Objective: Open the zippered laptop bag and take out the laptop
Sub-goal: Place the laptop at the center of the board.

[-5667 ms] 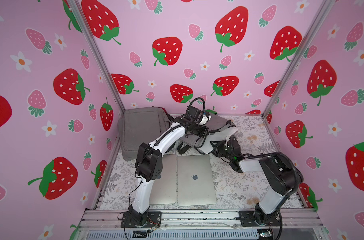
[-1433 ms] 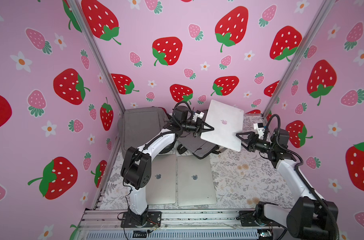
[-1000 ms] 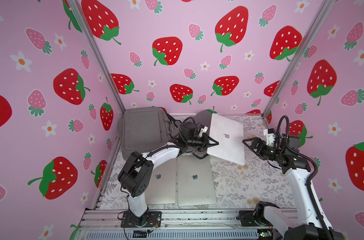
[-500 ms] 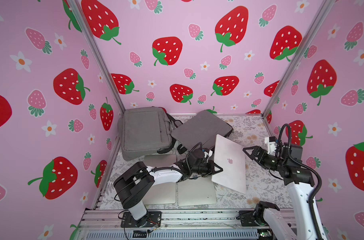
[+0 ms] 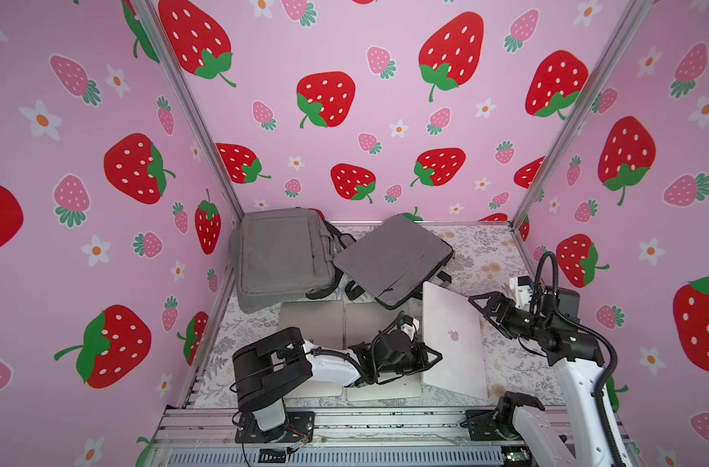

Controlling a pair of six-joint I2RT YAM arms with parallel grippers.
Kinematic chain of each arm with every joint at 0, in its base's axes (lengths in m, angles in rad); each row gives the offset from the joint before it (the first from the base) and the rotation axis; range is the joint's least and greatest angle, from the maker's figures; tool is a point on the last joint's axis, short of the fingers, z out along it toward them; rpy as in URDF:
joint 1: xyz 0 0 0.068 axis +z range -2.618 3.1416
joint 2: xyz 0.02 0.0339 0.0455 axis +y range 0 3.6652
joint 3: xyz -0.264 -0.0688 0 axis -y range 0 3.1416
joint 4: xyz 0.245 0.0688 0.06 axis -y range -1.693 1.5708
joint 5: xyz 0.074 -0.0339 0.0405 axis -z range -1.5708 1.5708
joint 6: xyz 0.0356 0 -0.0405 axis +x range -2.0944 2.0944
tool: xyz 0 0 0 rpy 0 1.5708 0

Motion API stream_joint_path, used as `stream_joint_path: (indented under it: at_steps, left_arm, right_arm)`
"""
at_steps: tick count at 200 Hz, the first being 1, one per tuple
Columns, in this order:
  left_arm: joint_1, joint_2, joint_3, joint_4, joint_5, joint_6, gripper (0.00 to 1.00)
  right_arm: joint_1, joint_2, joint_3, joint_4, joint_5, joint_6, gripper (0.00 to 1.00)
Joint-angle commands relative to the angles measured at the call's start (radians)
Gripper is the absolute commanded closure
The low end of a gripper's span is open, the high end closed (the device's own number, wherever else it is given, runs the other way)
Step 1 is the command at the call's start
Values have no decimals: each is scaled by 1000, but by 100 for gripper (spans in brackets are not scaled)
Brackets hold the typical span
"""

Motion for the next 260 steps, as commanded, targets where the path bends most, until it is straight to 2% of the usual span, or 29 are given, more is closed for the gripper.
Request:
stream_joint_path:
  at_steps: [1, 33, 53, 103, 115, 118, 128, 165, 224, 260]
  left_arm:
    - [-20, 35, 19, 301, -107, -45, 100]
    - [-62, 95, -19, 386, -195, -114, 100]
    - [-68, 105, -33, 380, -233, -131, 100]
    - [-98, 194, -1, 418, -248, -209, 100]
    - [-107, 195, 5, 392, -255, -208, 96]
    - [-108, 195, 6, 382, -253, -207, 90]
    - [-109, 197, 16, 360, -249, -209, 83]
    - [-109, 229, 47, 322, -212, -226, 66]
    - [-93, 205, 30, 258, -208, -227, 57]
    - [-58, 111, 19, 62, -183, -175, 51]
  right_arm:
    - [11, -27, -29, 26, -4, 13, 1]
    - [16, -54, -59, 50, 7, 36, 0]
    - [21, -58, -71, 65, 7, 47, 0]
    - [35, -41, -81, 111, 4, 57, 0]
    - [38, -32, -81, 117, -3, 53, 1]
    - [38, -31, -81, 117, -2, 51, 1]
    - [39, -27, -82, 116, -2, 46, 0]
    - [40, -20, -86, 131, -8, 50, 0]
    - [40, -9, -99, 176, -21, 62, 1]
    - [42, 8, -102, 192, -25, 62, 0]
